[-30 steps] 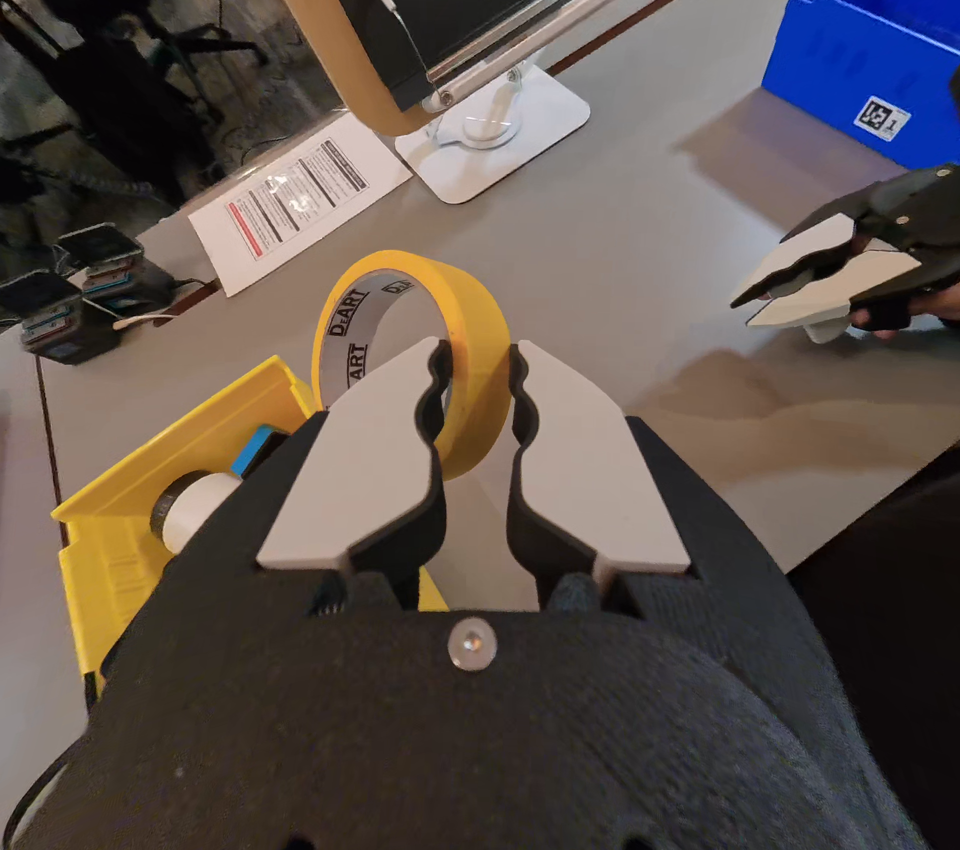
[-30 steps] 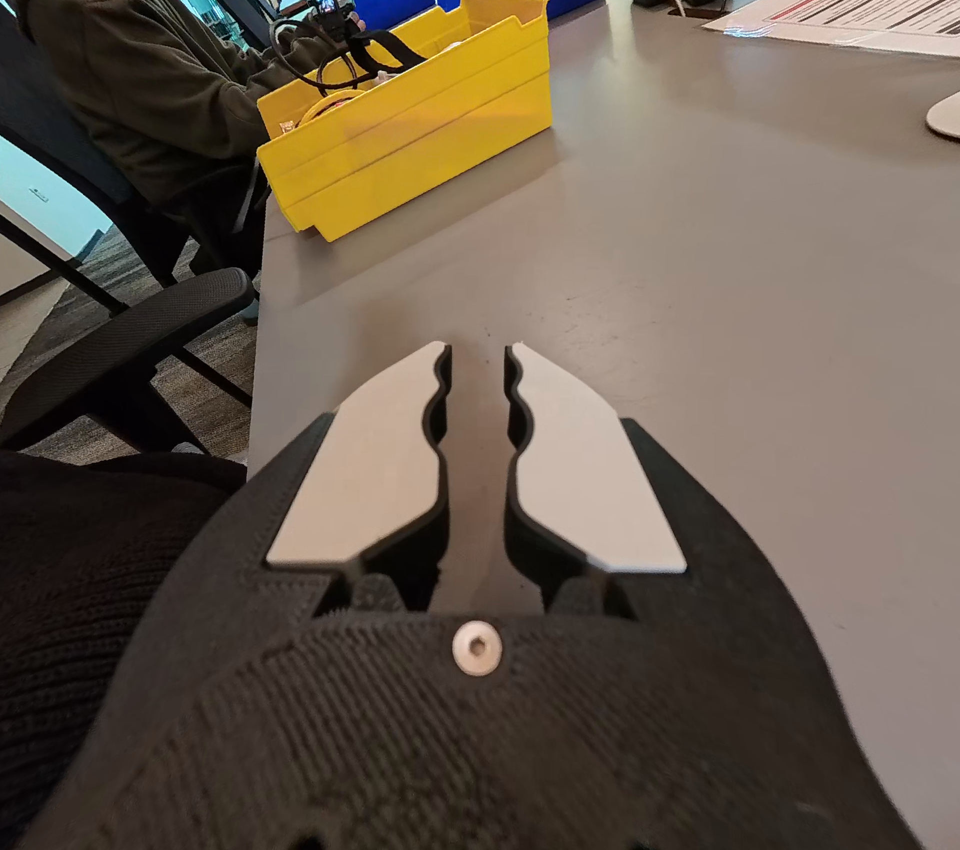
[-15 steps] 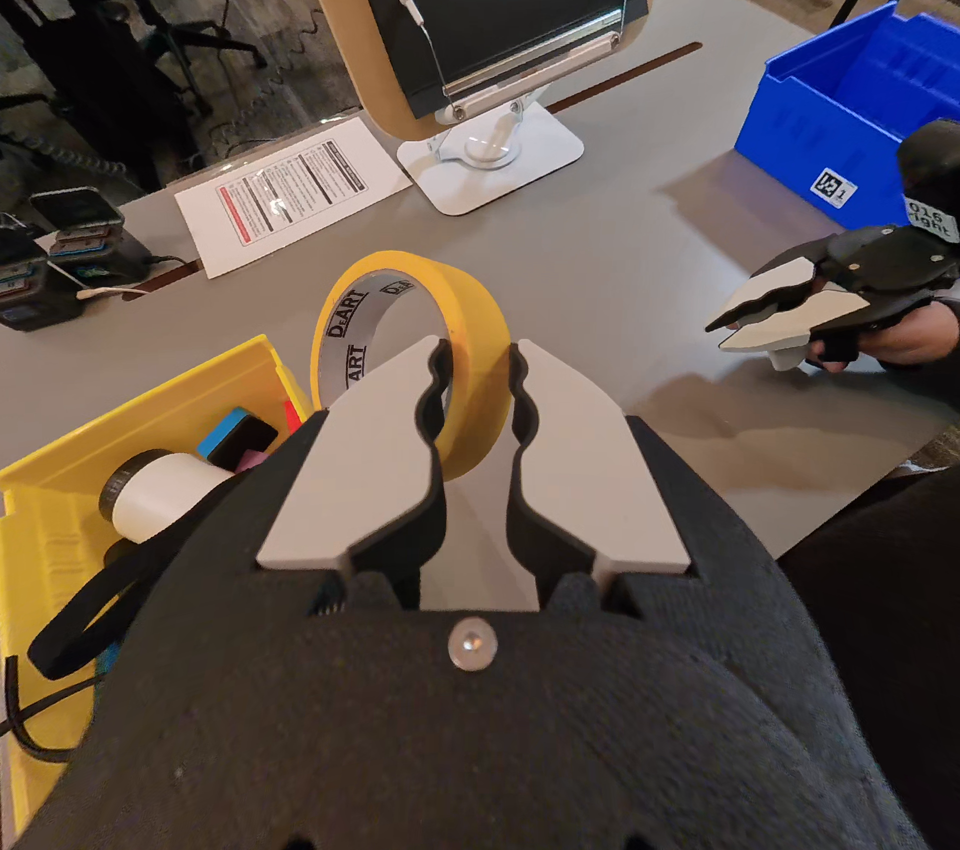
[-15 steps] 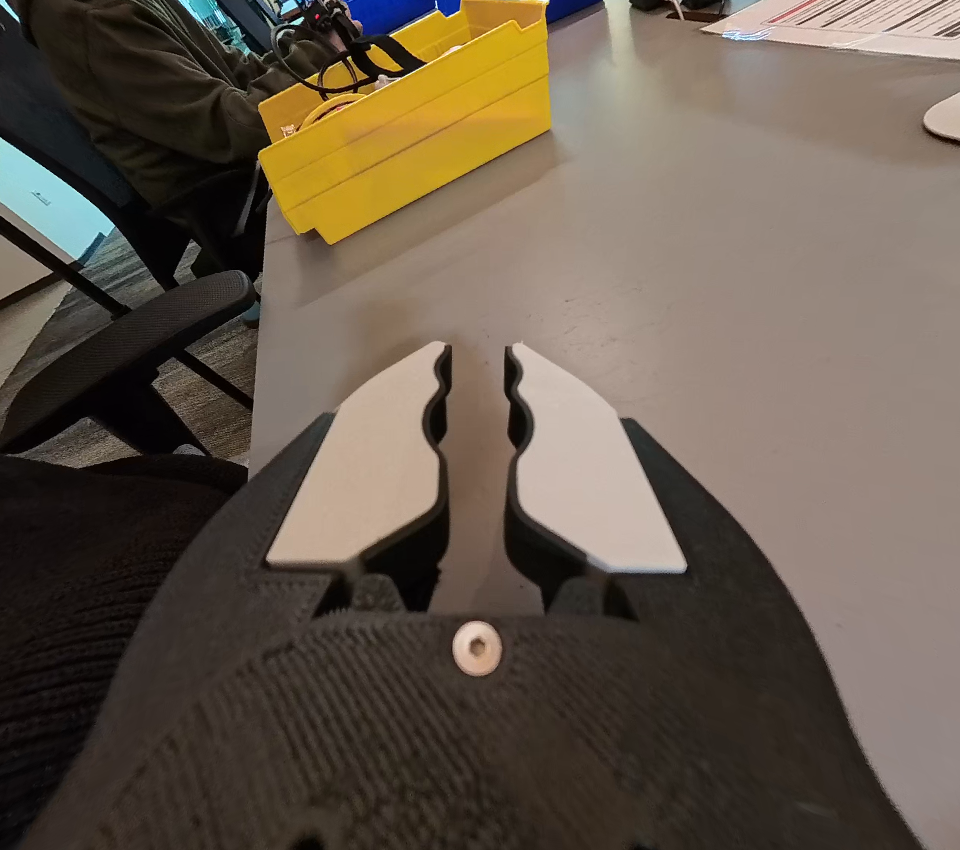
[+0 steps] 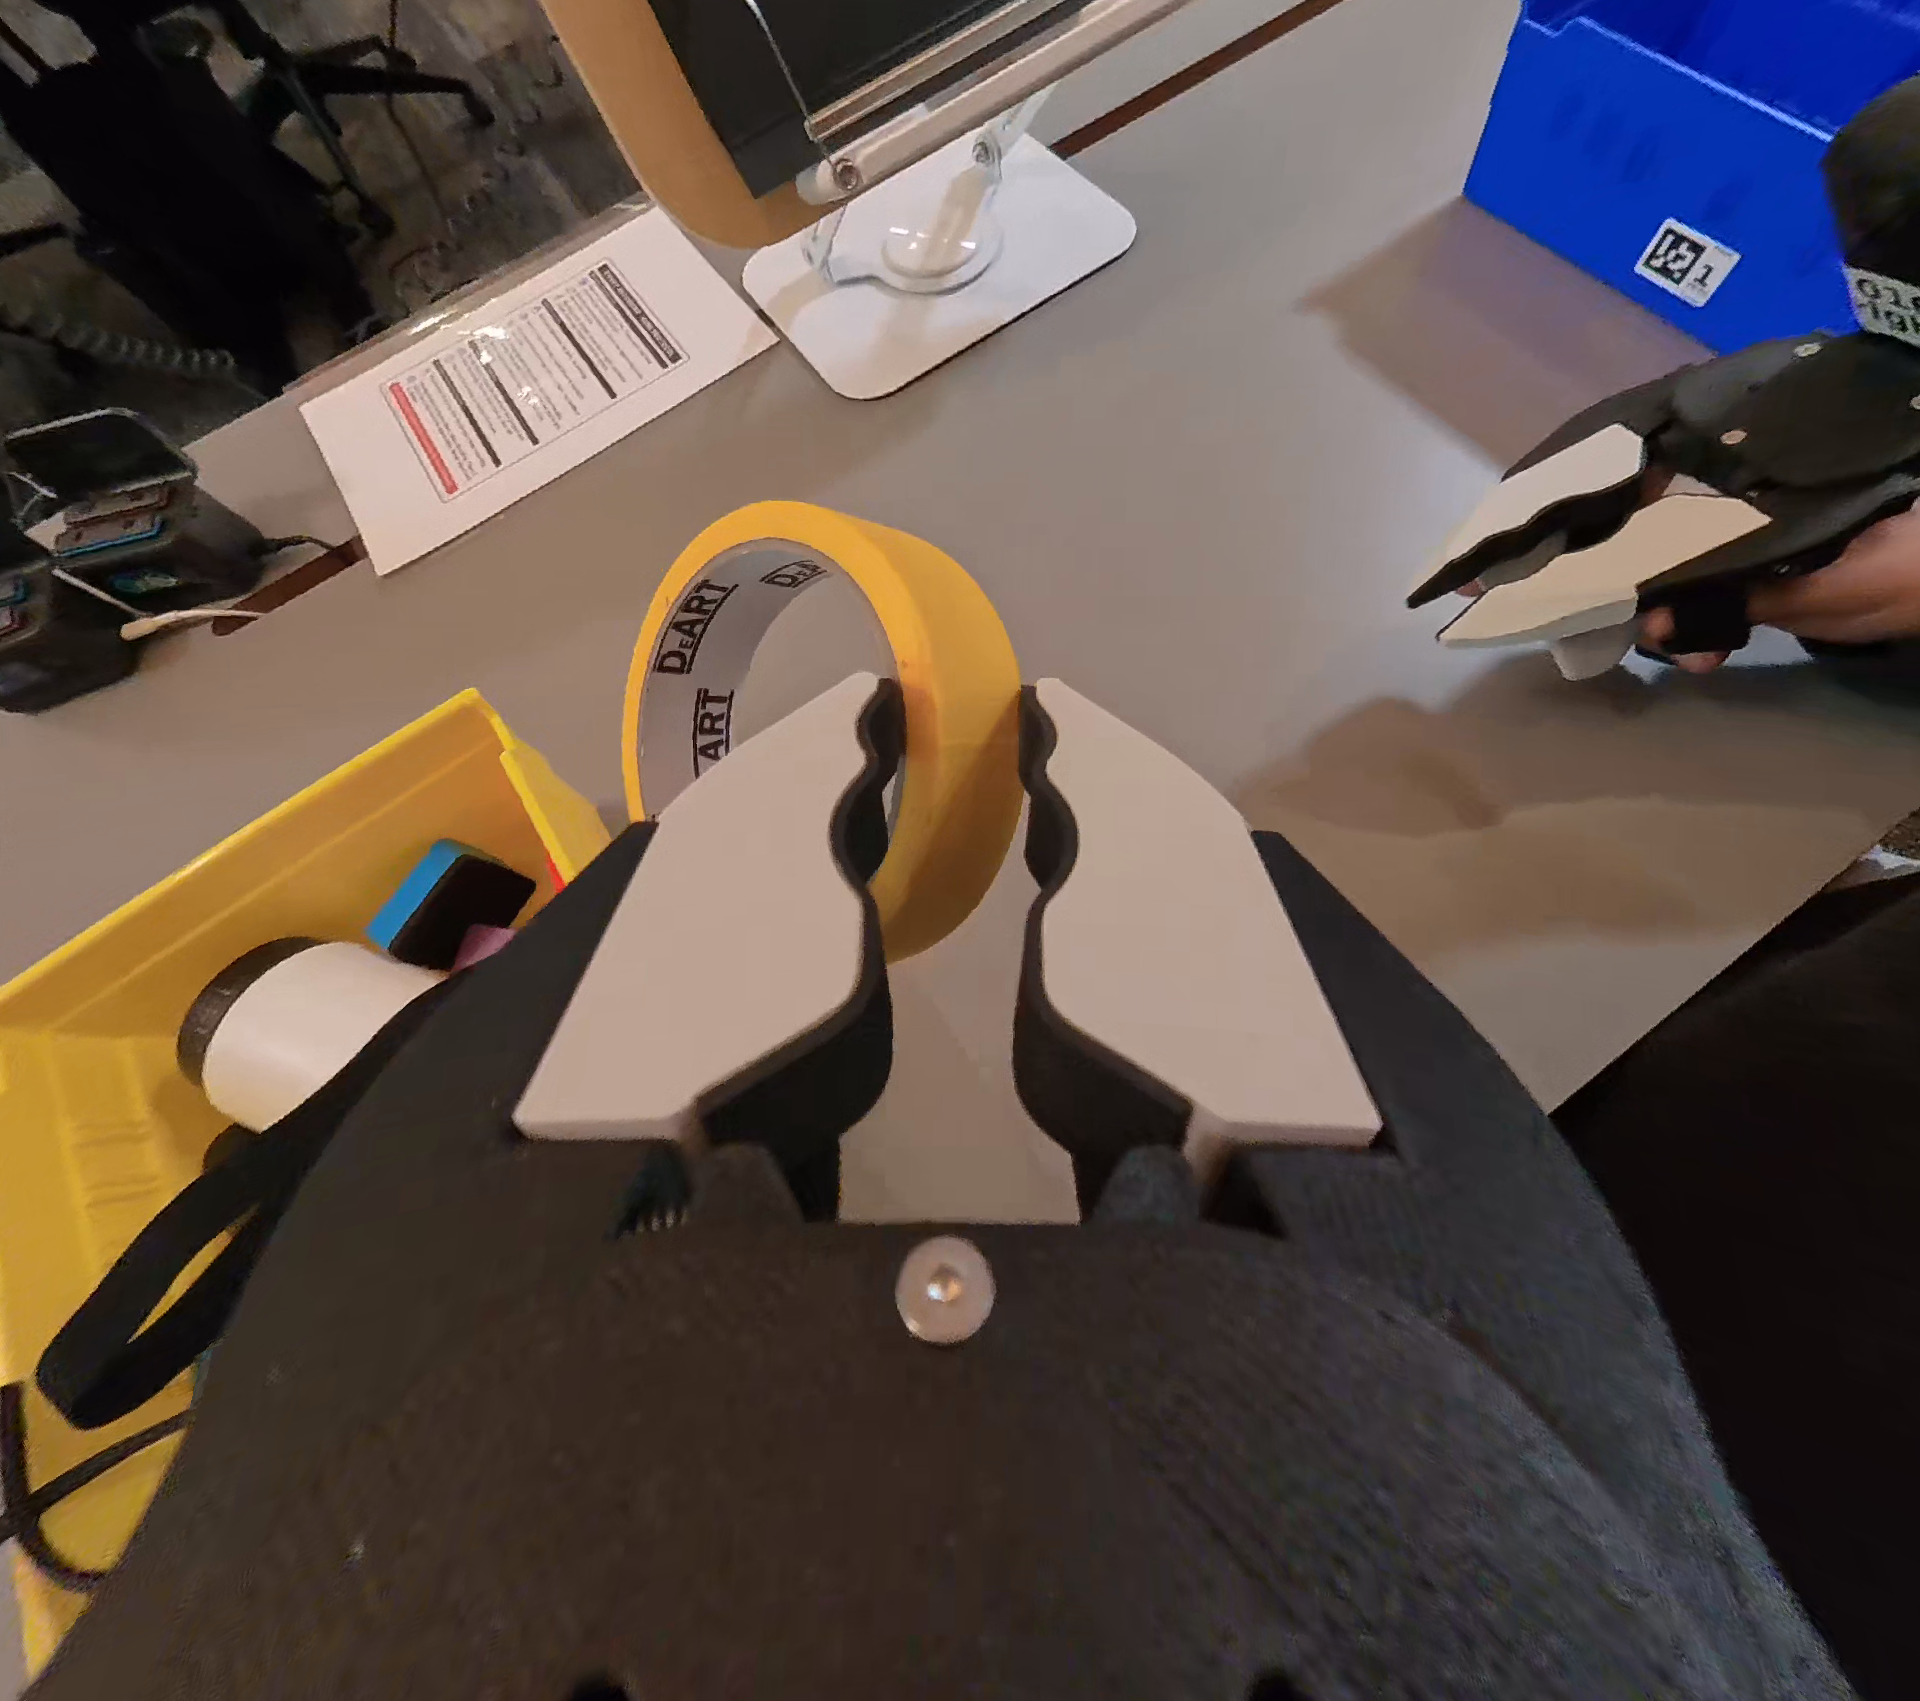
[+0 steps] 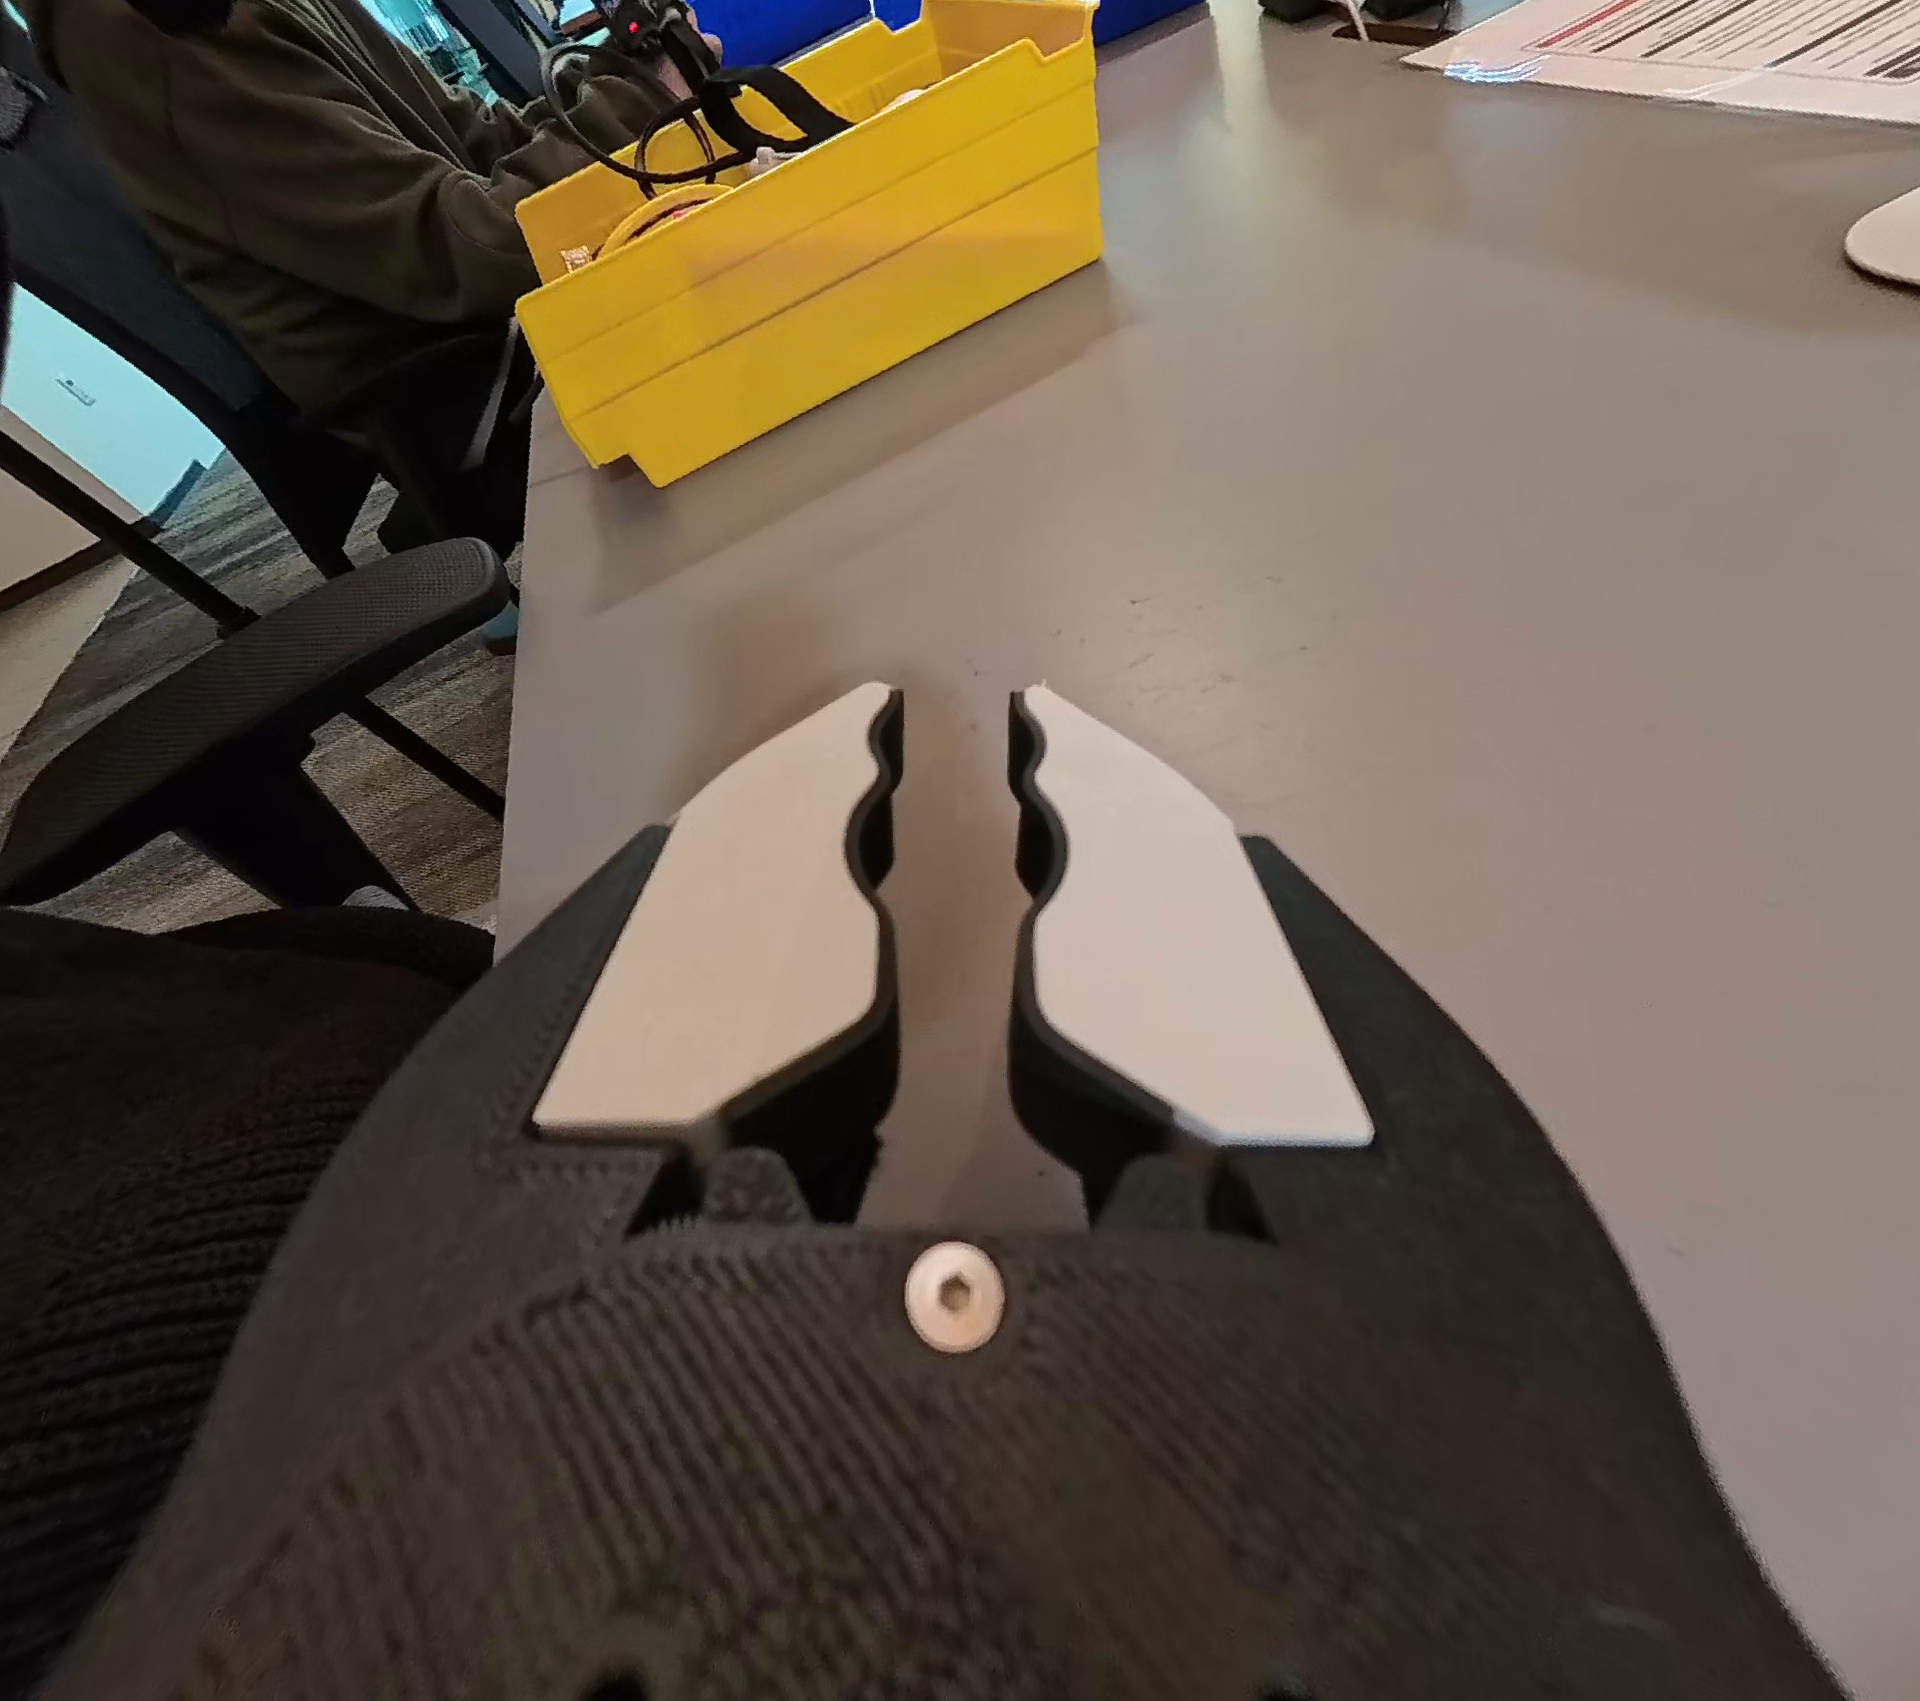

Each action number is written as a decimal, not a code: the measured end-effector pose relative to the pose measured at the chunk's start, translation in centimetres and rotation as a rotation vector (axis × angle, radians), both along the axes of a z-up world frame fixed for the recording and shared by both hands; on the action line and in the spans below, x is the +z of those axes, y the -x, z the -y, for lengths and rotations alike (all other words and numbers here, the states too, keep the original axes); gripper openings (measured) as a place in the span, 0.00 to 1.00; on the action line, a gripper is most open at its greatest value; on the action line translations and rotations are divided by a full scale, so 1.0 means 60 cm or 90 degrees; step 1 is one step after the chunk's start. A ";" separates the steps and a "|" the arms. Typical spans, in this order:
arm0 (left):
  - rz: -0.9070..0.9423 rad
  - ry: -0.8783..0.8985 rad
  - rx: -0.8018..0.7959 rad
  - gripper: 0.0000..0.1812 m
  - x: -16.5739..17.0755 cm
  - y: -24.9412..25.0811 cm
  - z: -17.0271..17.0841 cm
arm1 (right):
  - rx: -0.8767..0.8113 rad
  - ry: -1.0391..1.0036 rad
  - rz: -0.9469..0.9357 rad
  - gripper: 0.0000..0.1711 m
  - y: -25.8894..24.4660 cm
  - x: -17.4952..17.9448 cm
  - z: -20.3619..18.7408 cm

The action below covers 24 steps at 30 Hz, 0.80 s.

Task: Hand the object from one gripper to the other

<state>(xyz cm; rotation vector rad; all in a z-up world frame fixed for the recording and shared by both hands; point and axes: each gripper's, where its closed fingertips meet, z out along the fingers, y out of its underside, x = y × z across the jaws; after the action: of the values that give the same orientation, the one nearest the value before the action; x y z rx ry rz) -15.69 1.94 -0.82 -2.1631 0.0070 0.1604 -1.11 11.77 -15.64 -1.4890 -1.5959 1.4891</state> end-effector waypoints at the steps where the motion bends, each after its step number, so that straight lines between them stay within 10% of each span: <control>1: 0.007 -0.002 -0.004 0.13 -0.004 -0.004 -0.003 | 0.001 0.003 0.001 0.11 0.000 0.000 0.000; 24: 0.326 -0.204 -0.225 0.12 -0.210 -0.181 -0.152 | -0.026 -0.041 -0.025 0.11 -0.003 -0.004 -0.021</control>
<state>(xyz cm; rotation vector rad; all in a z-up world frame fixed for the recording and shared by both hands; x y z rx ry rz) -4.85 11.03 -13.39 -1.7946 0.0653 -0.5591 -0.90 13.01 -15.87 -1.4387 -1.5668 1.4229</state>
